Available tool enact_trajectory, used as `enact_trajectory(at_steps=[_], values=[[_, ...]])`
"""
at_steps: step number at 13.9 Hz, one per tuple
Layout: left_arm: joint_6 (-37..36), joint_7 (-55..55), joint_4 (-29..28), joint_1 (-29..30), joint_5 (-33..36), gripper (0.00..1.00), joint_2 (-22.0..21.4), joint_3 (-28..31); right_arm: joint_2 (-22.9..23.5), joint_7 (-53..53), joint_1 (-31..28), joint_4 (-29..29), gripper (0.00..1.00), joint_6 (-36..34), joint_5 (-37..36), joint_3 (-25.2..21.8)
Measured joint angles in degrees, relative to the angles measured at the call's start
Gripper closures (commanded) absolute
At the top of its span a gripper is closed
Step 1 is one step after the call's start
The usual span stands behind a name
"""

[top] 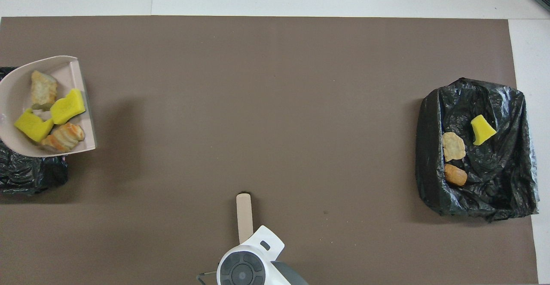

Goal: Sweep and dump trash in bin
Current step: 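Tip the dustpan to dump the pieces into the black bag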

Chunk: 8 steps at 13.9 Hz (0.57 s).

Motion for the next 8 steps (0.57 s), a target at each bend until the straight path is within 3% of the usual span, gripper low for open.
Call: enact_trajectory(at_steps=[2,5,8], values=[[2.41,2.96,0.61,5.12,-0.19,1.00,0.99,0.02,-0.01,0.00,-0.19,0.90,0.00,-1.37,-0.82,-0.03],[3.78,8.20,4.38,9.59,0.52,1.00,4.07,0.05,-0.39,0.00,-1.33,6.17,0.00,-8.94,-1.45,-0.63],[8.07,8.89,6.30,10.29,11.19,1.00,7.75,0.07,-2.38,-0.73,-6.54,13.58,0.00,-19.02,-1.98,-0.77]])
